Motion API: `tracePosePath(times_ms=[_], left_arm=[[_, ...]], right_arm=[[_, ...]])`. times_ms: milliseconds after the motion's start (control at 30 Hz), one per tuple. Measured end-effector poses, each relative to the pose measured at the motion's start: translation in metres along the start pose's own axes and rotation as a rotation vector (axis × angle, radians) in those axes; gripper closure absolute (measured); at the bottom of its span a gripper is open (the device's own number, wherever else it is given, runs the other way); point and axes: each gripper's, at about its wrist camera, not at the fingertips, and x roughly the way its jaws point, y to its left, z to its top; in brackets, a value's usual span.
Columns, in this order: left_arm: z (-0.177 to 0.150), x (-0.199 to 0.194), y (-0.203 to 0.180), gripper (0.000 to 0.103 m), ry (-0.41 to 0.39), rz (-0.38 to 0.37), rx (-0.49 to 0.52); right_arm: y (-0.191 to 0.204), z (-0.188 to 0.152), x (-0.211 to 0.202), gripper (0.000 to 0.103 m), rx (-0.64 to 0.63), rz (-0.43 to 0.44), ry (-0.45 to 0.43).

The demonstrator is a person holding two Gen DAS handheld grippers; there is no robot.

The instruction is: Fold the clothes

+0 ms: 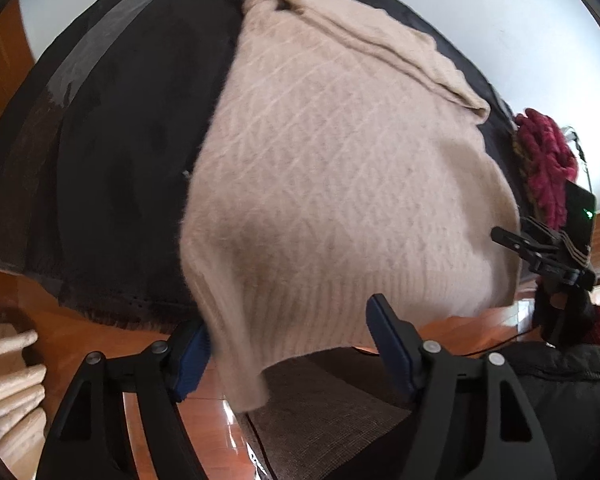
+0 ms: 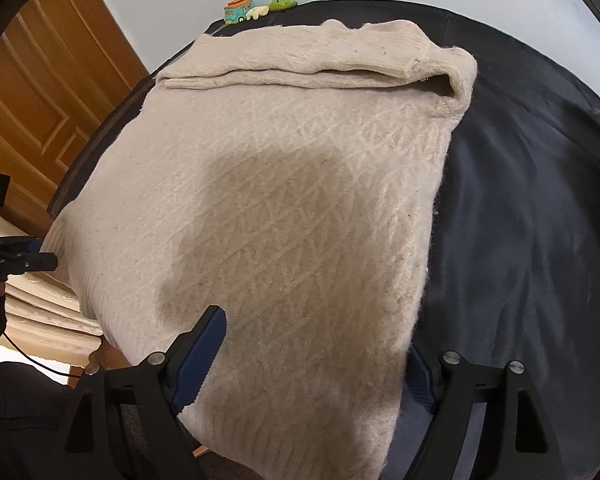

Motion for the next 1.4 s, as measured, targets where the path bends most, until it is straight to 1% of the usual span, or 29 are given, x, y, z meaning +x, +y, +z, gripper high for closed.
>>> tracePosePath(times_ms=[33,100,133,167,233,300,367,500,567,633,700,833,967,1067,1167,1233,1267,1300,1333,1400], left_arm=[[0.0,0.0,0.001,0.031,0.001,0.003,-0.005],[0.0,0.0,0.004,0.042,0.001,0.022,-0.009],[0.0,-0.001,0.007,0.061,0.002,0.027,-0.022],[0.001,-0.001,0.011,0.083,0.004,0.028,-0.039],[0.001,-0.003,0.017,0.084,-0.003,0.013,-0.076],[0.001,-0.003,0.017,0.087,-0.007,0.013,-0.082],[0.002,-0.005,0.011,0.09,-0.009,0.018,-0.065],[0.007,-0.019,-0.003,0.091,-0.027,0.015,-0.007],[0.011,-0.028,-0.009,0.092,-0.043,0.005,0.016],[0.016,-0.038,-0.013,0.094,-0.067,-0.015,0.024],[0.024,-0.048,-0.018,0.094,-0.095,-0.043,0.027],[0.039,-0.06,-0.028,0.094,-0.136,-0.107,0.041],[0.048,-0.051,-0.039,0.094,-0.125,-0.123,0.077],[0.05,-0.044,-0.042,0.094,-0.117,-0.13,0.079],[0.052,-0.044,-0.043,0.094,-0.122,-0.133,0.082],[0.054,-0.046,-0.042,0.094,-0.127,-0.135,0.08],[0.055,-0.046,-0.041,0.094,-0.129,-0.136,0.079],[0.055,-0.046,-0.04,0.094,-0.129,-0.136,0.077],[0.055,-0.046,-0.038,0.094,-0.128,-0.136,0.074],[0.054,-0.043,-0.035,0.094,-0.122,-0.134,0.066]], right_arm=[[0.001,-0.001,0.0,0.02,-0.002,-0.001,-0.002],[0.002,-0.001,0.001,0.02,-0.008,0.0,-0.004],[0.002,-0.001,0.002,0.02,-0.012,0.001,-0.005],[0.002,0.0,0.002,0.02,-0.014,0.002,-0.004],[0.0,0.0,0.001,0.02,-0.014,0.007,-0.005],[-0.002,0.0,0.0,0.02,-0.01,0.015,-0.007],[-0.004,0.0,-0.001,0.02,-0.001,0.025,-0.01],[-0.012,-0.003,-0.007,0.02,0.045,0.058,0.001],[-0.018,-0.006,-0.011,0.02,0.076,0.093,0.007],[-0.029,-0.011,-0.02,0.02,0.116,0.143,0.003],[-0.04,-0.018,-0.032,0.02,0.149,0.194,-0.005],[-0.045,-0.031,-0.05,0.02,0.149,0.189,-0.009],[-0.047,-0.046,-0.054,0.02,0.163,0.184,0.013],[-0.046,-0.057,-0.051,0.02,0.193,0.182,0.026],[-0.038,-0.062,-0.048,0.032,0.195,0.192,0.037],[-0.031,-0.064,-0.043,0.048,0.189,0.202,0.056],[-0.029,-0.064,-0.04,0.052,0.186,0.205,0.065],[-0.026,-0.065,-0.037,0.061,0.182,0.202,0.074],[-0.026,-0.065,-0.036,0.066,0.184,0.2,0.077],[-0.026,-0.066,-0.035,0.066,0.188,0.197,0.082]])
